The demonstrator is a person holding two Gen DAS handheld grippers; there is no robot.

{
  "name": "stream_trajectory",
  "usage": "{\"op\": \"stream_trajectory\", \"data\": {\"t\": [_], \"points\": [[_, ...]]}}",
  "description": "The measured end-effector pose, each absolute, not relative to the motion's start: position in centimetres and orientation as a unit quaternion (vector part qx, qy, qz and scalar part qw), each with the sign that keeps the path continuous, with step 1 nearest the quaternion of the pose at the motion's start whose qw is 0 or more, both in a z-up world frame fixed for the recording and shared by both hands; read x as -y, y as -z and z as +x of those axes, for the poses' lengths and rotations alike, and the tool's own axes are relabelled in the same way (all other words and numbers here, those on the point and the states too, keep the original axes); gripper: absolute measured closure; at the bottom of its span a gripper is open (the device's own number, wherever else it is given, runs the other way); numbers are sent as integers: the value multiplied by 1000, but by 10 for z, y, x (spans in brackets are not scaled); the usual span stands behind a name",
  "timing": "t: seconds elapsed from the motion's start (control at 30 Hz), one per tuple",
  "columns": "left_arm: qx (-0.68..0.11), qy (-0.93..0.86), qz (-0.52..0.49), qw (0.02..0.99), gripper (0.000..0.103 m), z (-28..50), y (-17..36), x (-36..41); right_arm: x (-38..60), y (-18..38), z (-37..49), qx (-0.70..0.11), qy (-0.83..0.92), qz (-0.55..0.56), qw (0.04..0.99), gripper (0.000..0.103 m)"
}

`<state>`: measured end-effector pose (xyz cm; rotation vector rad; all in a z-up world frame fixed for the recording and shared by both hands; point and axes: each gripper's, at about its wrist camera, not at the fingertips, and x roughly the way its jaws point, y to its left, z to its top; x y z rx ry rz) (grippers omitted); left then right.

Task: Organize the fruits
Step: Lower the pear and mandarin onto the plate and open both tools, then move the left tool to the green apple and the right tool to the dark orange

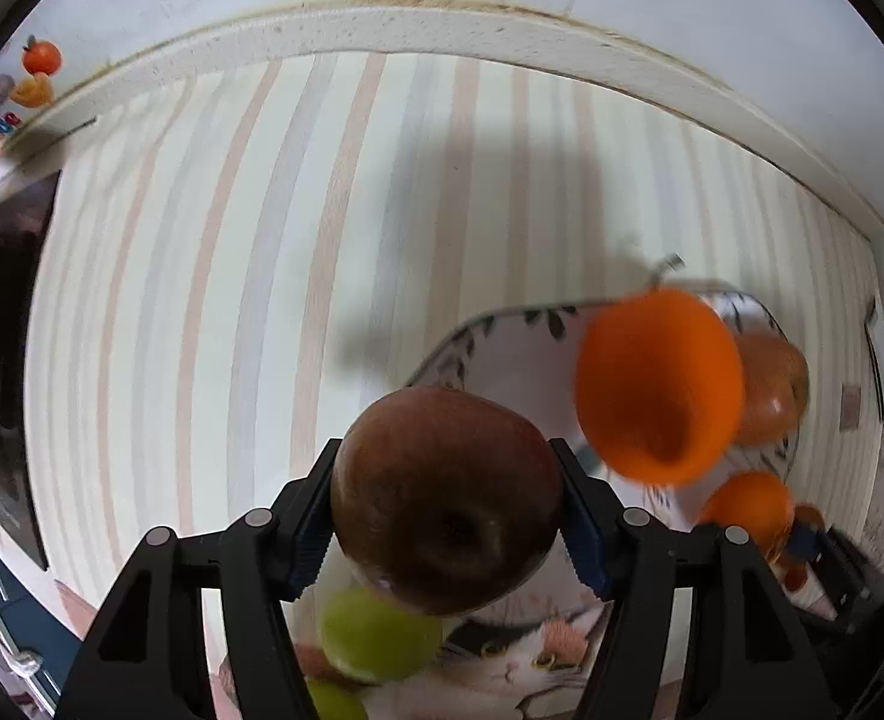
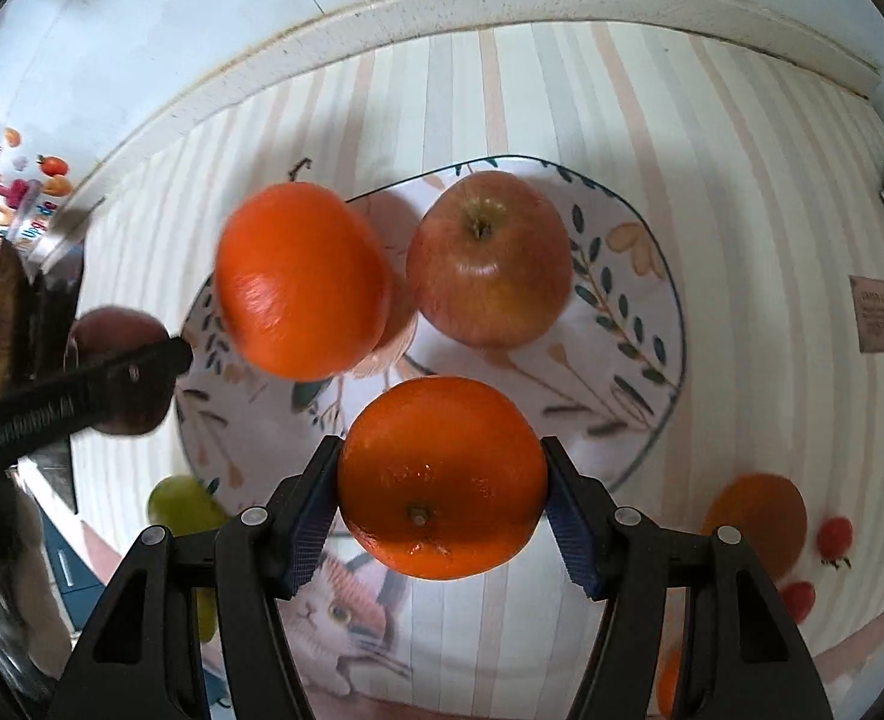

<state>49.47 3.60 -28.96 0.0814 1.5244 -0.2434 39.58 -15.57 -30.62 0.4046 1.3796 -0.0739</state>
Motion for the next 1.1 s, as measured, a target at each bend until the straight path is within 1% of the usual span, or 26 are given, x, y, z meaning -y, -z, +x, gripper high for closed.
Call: {"op": "stream_trajectory", "data": {"t": [0.3,0.6,0.7,0.77,0.83,0.93,1.1], "points": [[-711,116,39,693,40,513,315,-28,151,331,407,-642,41,184,744,36],[-711,107,41,694,39,510,320,-25,155,346,411,-647,44,210,732,35],[-710,96,37,697,38,513,323,-27,155,345,412,-648,39,217,729,28],[-711,97,30,696,35,516,326,-27,155,343,412,-647,37,218,730,23],[-708,97,24,699,33,512,321,-38,157,341,411,-648,35,224,727,20],[-699,100,21,708,32,507,312,-44,160,336,407,-648,34,222,728,11],[-674,100,25,732,32,480,286,-49,162,319,398,-644,34,203,737,11]]}}
